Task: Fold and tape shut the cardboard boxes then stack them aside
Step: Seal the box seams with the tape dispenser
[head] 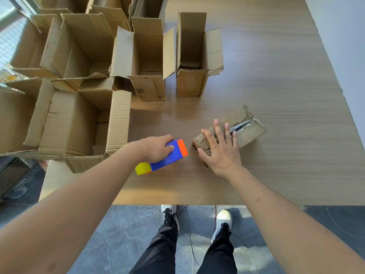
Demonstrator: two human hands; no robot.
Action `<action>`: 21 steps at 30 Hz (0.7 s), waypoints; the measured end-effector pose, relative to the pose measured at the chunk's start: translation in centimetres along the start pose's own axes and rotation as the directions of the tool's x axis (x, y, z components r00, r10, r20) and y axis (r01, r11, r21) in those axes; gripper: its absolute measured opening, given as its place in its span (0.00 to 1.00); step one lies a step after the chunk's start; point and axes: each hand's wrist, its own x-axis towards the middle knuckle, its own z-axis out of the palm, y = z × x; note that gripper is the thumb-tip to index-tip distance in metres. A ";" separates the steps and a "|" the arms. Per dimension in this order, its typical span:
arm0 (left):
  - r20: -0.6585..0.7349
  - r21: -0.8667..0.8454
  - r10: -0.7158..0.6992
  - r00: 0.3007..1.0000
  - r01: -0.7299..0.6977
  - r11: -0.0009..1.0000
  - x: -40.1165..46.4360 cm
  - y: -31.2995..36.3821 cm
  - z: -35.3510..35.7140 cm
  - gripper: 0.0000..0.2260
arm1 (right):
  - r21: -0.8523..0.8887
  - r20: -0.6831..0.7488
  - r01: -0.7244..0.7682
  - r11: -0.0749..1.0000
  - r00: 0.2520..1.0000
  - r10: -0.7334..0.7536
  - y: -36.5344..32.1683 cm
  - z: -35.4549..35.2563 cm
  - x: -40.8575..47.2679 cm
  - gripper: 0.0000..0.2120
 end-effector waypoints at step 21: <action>-0.396 -0.219 0.397 0.828 -0.505 0.835 -6.1 -0.3 2.3 0.38 | 0.909 0.101 0.032 0.415 0.950 -0.295 0.1 -7.2 -1.4 0.18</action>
